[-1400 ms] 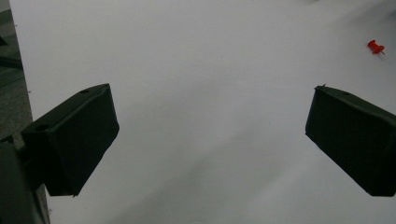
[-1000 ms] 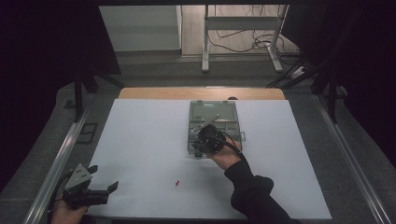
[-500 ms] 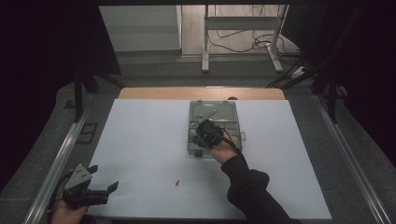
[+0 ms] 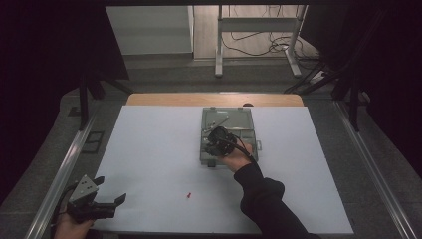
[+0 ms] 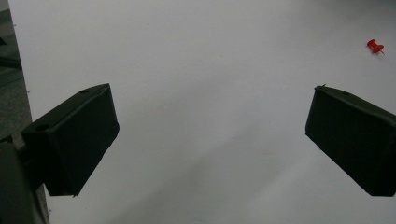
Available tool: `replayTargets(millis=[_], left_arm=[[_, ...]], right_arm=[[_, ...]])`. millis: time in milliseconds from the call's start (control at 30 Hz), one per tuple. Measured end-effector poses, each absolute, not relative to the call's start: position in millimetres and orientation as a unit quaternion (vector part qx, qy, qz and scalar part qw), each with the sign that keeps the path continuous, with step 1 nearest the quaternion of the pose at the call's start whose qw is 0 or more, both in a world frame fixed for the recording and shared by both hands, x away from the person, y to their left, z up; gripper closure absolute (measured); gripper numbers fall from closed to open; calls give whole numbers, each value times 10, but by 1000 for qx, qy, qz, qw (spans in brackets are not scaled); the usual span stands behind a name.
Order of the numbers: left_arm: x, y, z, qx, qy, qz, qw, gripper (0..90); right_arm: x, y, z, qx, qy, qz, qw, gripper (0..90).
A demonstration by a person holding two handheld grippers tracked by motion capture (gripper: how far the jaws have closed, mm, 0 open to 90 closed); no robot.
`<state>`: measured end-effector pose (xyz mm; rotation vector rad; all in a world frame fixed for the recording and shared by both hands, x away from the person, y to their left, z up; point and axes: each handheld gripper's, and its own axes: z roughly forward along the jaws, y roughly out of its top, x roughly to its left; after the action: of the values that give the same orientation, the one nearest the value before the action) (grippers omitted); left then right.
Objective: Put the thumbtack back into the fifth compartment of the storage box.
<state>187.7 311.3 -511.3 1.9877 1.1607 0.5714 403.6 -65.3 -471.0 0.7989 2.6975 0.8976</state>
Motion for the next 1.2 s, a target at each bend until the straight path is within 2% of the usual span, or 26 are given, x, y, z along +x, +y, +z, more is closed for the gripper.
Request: replayTargets(millis=[200,400,433,467,800,1200], left_arm=[[1876,3111,-5112,777,454,224,375,30],[1877,3112,-5112,777,454,224,375,29],[1877,3112,-5112,777,454,224,375,29],[1876,3112,-5112,777,454,224,375,29],[1874,3106,-5113,777,454,223,375,29],[1875,3103,-5113,777,454,223,374,30]], right_arm=[[4012,-656,-4684,269,910,301,92,700],[3967,-689,-4649,271,911,297,91,572],[3967,-689,-4649,271,911,297,91,572],[3946,-702,-4630,270,910,300,89,526],[3759,-689,-4599,245,918,296,100,343],[3531,-707,-4635,221,923,300,93,51]])
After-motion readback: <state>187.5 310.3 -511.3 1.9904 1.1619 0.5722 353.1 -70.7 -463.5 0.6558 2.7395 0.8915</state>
